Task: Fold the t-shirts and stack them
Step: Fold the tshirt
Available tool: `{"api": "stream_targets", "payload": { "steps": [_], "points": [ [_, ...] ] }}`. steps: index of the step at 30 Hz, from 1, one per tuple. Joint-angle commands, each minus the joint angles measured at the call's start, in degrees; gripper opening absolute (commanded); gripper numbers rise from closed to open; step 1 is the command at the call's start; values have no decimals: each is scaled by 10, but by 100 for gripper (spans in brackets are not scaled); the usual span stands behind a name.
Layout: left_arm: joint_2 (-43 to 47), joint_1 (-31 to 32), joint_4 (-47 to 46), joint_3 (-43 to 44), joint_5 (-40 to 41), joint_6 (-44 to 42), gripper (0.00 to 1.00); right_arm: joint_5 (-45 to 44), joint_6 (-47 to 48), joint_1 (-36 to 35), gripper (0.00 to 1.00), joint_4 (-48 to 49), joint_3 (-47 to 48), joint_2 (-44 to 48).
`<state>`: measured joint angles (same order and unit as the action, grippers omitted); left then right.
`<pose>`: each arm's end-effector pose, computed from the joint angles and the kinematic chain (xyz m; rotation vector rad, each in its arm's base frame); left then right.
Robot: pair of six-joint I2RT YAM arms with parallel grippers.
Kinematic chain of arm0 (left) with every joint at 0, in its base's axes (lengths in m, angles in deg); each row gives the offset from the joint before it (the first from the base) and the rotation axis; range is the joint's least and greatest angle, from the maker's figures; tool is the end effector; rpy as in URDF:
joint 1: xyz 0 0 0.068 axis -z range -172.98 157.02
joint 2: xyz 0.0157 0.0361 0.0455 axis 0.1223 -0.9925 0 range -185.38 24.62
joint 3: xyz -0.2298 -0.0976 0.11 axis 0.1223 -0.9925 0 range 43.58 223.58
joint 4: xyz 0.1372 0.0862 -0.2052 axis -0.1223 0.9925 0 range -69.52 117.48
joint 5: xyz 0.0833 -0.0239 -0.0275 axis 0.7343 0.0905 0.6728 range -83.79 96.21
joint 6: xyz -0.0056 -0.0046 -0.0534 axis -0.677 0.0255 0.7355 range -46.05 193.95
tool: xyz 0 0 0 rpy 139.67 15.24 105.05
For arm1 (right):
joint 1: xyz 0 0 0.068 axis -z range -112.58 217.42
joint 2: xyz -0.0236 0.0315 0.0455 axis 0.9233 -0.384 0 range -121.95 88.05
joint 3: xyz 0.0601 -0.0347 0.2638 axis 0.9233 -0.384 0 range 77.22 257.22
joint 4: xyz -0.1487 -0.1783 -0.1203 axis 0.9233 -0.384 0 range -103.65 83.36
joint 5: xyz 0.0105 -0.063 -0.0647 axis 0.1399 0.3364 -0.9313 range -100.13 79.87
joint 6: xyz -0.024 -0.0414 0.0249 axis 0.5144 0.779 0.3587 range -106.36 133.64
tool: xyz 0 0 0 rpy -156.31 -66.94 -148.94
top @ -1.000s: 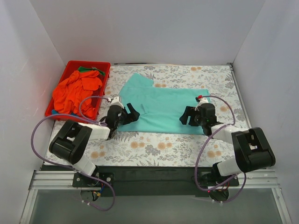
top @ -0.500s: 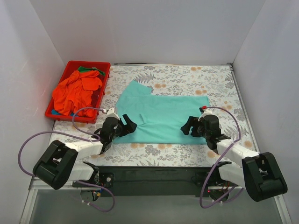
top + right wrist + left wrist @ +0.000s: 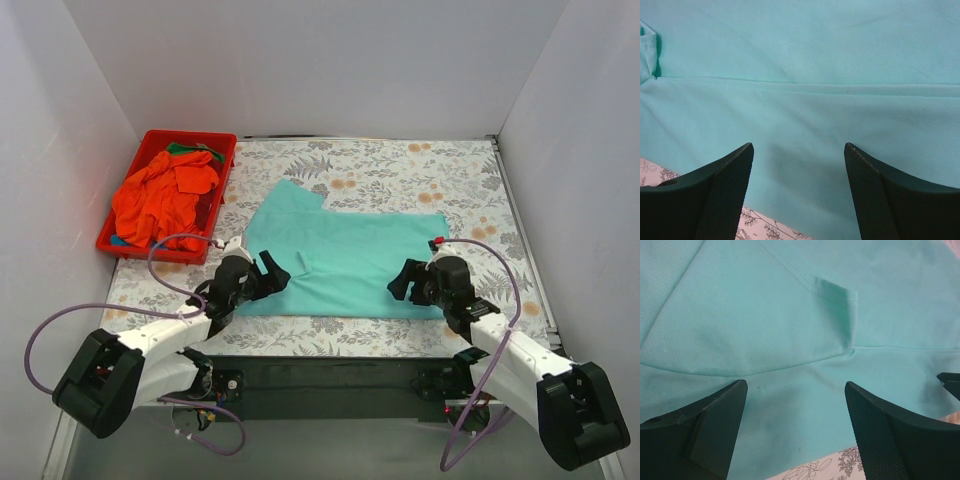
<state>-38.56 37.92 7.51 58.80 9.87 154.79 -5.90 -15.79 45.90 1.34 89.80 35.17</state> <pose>0.1722 -0.1004 0.1446 -1.0381 2.1354 -0.9806 0.1656 0.0681 0.1527 0.1069 2.1907 0.5925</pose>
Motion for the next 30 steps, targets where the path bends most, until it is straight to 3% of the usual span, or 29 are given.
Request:
{"api": "stream_targets", "payload": {
  "steps": [1,7,17,23,30],
  "points": [
    [27,3,44,45,14,-5,78,-36,2,-4,80,-58,38,17],
    [4,-2,58,121,38,-23,79,-105,28,7,80,-96,128,-44],
    [-180,-110,24,283,-62,-59,78,-56,88,112,80,-94,312,-250],
    [-279,-160,56,407,-83,-101,78,-18,98,173,79,-92,431,-389],
    [-281,-190,66,416,-57,-145,78,-12,106,207,76,-94,527,-494]
  ]
}}
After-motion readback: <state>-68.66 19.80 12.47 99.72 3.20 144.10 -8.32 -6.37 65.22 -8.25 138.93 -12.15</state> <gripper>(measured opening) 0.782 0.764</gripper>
